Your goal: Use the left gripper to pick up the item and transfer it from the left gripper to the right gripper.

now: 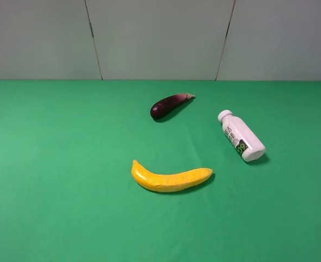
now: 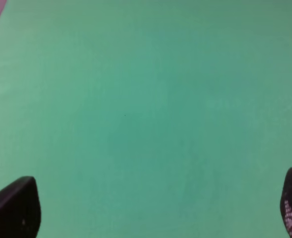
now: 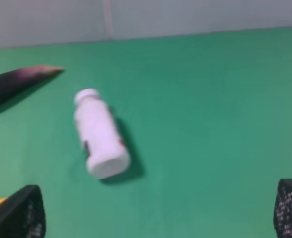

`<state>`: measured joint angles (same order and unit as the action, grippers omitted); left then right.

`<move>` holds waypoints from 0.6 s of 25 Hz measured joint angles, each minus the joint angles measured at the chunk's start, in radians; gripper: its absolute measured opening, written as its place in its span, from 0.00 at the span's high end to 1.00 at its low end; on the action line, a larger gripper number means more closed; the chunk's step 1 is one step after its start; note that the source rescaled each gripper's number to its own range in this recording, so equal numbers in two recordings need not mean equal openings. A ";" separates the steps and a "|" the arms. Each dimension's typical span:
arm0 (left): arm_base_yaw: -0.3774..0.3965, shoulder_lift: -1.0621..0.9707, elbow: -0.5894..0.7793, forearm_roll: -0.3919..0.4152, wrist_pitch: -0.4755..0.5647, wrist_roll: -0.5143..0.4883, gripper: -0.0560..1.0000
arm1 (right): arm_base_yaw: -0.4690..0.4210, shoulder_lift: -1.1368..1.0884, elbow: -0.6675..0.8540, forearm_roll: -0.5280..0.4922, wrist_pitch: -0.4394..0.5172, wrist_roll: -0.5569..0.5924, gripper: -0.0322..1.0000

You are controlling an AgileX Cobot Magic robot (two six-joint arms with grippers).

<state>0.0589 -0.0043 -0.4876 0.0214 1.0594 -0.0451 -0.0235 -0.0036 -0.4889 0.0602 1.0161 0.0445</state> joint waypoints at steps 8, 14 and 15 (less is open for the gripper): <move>0.000 0.000 0.000 0.000 0.000 0.000 0.07 | -0.055 0.000 0.000 0.003 0.000 0.000 0.00; 0.000 0.000 0.000 0.000 0.000 0.000 0.07 | -0.055 0.000 0.000 0.004 0.000 0.000 0.00; 0.000 0.000 0.000 0.000 0.000 0.000 0.07 | -0.055 0.000 0.000 0.004 0.000 0.000 0.00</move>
<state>0.0589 -0.0043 -0.4876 0.0211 1.0594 -0.0451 -0.0786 -0.0036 -0.4889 0.0638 1.0161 0.0445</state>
